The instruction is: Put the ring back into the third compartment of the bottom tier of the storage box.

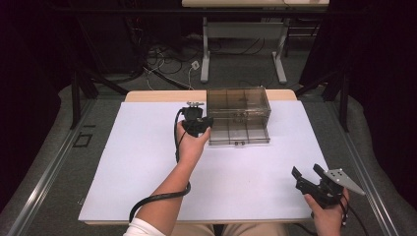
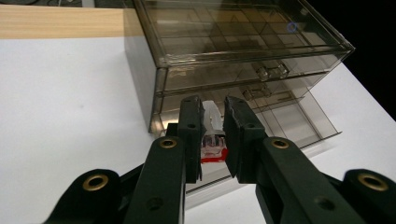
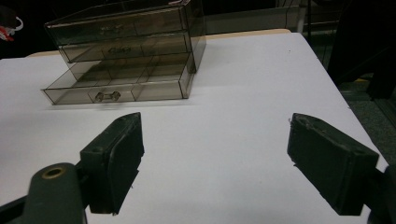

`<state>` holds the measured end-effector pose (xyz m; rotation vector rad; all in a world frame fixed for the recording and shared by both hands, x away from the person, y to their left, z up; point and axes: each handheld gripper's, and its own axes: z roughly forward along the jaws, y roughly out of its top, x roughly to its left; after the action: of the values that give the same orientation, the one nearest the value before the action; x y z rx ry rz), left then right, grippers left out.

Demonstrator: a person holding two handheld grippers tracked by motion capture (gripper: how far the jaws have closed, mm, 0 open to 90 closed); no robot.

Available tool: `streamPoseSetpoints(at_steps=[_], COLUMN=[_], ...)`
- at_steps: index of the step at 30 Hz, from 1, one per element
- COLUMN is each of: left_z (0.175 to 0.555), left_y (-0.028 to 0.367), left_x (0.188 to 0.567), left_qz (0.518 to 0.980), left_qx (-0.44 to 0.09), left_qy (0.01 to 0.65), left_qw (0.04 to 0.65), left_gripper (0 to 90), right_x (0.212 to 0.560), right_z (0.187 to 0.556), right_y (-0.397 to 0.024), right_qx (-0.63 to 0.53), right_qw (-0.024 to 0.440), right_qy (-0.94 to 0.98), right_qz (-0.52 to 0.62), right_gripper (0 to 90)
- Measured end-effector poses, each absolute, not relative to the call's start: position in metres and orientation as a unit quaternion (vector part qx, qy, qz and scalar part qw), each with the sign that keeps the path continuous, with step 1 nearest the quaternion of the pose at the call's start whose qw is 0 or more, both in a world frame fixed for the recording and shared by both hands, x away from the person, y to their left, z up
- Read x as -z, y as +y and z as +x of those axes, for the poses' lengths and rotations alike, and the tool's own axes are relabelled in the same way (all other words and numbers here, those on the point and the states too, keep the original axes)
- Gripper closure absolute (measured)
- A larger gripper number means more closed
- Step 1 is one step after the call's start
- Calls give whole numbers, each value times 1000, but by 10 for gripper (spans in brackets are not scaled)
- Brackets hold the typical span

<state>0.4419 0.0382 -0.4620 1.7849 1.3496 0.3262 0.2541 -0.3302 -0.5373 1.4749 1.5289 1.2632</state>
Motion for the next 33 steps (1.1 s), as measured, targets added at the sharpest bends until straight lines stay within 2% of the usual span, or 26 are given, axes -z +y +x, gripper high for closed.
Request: streamPoseSetpoints(at_steps=[33], left_z=[457], left_y=[-6], left_x=[463], left_qz=[731], left_qx=[-118], left_qy=[517], left_qw=[429], left_gripper=[771], right_x=[536], right_z=[253], right_y=[-334], right_qx=[-482], right_qw=[331], right_qy=[583], right_qz=[564], right_gripper=[180])
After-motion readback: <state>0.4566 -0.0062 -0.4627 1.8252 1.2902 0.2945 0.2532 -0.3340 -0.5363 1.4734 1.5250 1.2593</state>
